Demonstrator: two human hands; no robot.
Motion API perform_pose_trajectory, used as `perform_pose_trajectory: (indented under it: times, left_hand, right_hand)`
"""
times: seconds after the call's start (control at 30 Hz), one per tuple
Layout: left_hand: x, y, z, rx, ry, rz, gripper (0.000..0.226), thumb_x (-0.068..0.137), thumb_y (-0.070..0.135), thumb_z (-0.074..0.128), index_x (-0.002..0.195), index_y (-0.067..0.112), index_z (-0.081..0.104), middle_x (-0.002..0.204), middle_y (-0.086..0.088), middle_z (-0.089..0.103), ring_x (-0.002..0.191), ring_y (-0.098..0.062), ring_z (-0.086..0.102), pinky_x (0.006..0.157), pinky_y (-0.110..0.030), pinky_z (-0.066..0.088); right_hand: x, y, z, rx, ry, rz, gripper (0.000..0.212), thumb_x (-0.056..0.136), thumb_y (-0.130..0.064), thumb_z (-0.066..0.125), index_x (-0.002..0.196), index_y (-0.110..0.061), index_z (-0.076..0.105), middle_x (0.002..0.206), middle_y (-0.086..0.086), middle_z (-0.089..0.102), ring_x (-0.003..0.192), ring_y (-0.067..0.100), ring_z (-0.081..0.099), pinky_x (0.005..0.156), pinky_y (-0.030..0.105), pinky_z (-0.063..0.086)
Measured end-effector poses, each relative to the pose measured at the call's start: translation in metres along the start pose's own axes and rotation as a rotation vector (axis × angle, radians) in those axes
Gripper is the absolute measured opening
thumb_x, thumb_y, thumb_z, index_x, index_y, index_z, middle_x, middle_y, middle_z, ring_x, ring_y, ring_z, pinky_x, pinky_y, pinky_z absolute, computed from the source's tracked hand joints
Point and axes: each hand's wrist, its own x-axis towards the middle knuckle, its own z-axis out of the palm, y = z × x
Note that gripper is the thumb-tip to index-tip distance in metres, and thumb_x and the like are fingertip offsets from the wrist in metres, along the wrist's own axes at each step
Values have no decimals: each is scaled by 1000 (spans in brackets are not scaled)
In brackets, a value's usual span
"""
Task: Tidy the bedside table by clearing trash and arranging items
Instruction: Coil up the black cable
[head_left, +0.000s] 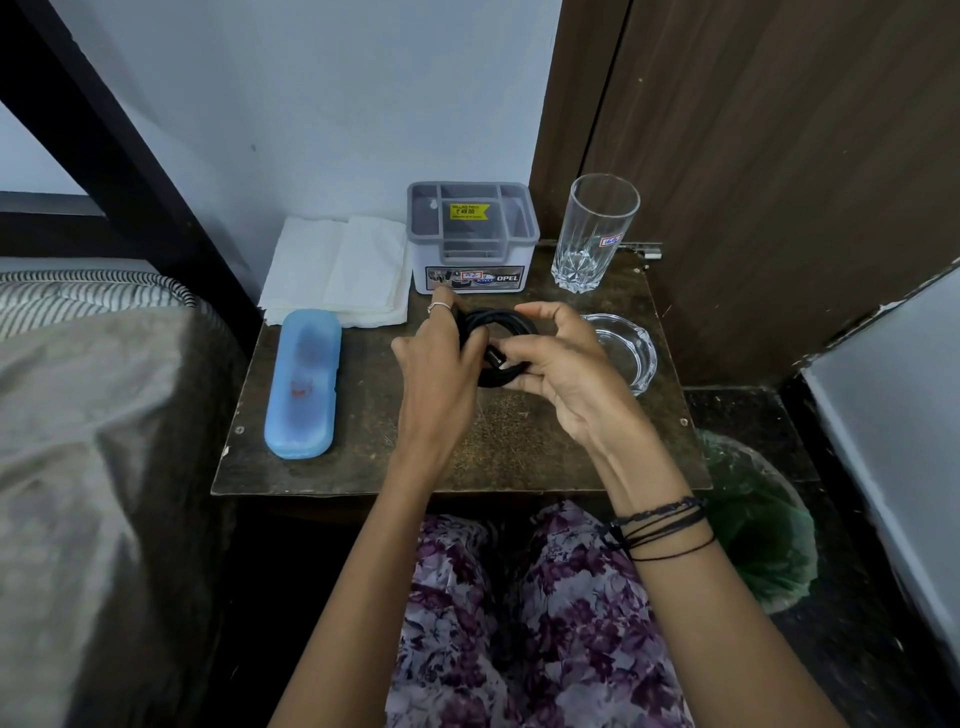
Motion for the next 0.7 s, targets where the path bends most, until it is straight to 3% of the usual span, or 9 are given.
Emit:
perform_pose_trajectory:
  times: [0.07, 0.13, 0.2, 0.33, 0.4, 0.47, 0.6, 0.7]
  left_hand:
    - [2, 1, -1, -64, -40, -21, 3, 88, 10, 43, 88, 11, 41, 69, 8, 56, 73, -27, 54, 88, -46, 39]
    - [5, 2, -2, -113, -80, -42, 10, 86, 12, 43, 95, 7, 46, 76, 0, 63, 81, -31, 58, 91, -50, 42]
    - [7, 2, -4, -156, -138, -57, 16, 86, 11, 44, 100, 4, 49, 87, -9, 65, 81, -23, 58, 87, -41, 43]
    - [11, 1, -7, -236, -243, -85, 12, 85, 14, 46, 88, 2, 48, 75, 0, 55, 71, -16, 47, 68, -34, 39]
    - [12, 1, -7, -254, -277, -93, 8, 86, 13, 46, 80, 10, 45, 70, 4, 50, 67, -13, 44, 65, -32, 37]
    - [14, 2, -7, -267, -291, -99, 16, 87, 9, 46, 74, 18, 42, 65, 6, 47, 62, -11, 41, 63, -30, 34]
    - [17, 5, -5, -311, -339, -135, 21, 87, 8, 48, 70, 19, 42, 64, 6, 43, 57, -6, 39, 61, -27, 33]
    - [17, 7, -2, -345, -367, -179, 19, 87, 6, 49, 72, 15, 44, 63, 5, 43, 53, -2, 38, 58, -21, 34]
  right_hand:
    - [0, -2, -2, 29, -13, 1, 41, 78, 12, 56, 111, -11, 47, 96, 12, 64, 78, 20, 64, 62, 30, 59]
    - [0, -2, -5, 63, -44, 14, 39, 78, 12, 58, 109, -10, 48, 90, 8, 64, 75, 18, 65, 69, 35, 58]
    - [-1, -3, -10, 109, -104, 41, 36, 79, 13, 57, 106, -10, 50, 87, 7, 66, 73, 17, 66, 73, 36, 57]
    - [-2, -5, -19, 123, -216, 114, 36, 80, 16, 52, 98, -15, 52, 66, -3, 68, 62, 10, 66, 71, 30, 57]
    - [-2, -7, -23, 92, -242, 130, 41, 79, 18, 50, 97, -19, 53, 71, -2, 66, 66, 11, 65, 74, 29, 54]
    - [-1, -9, -26, 67, -263, 122, 45, 78, 20, 51, 98, -20, 54, 76, 0, 63, 71, 14, 63, 78, 30, 53]
    - [-1, -9, -30, 8, -307, 77, 47, 77, 21, 54, 106, -16, 54, 68, -5, 69, 71, 10, 67, 77, 28, 56]
    - [-2, -8, -34, -43, -320, 47, 50, 76, 20, 57, 114, -12, 53, 73, -2, 68, 71, 7, 68, 74, 26, 57]
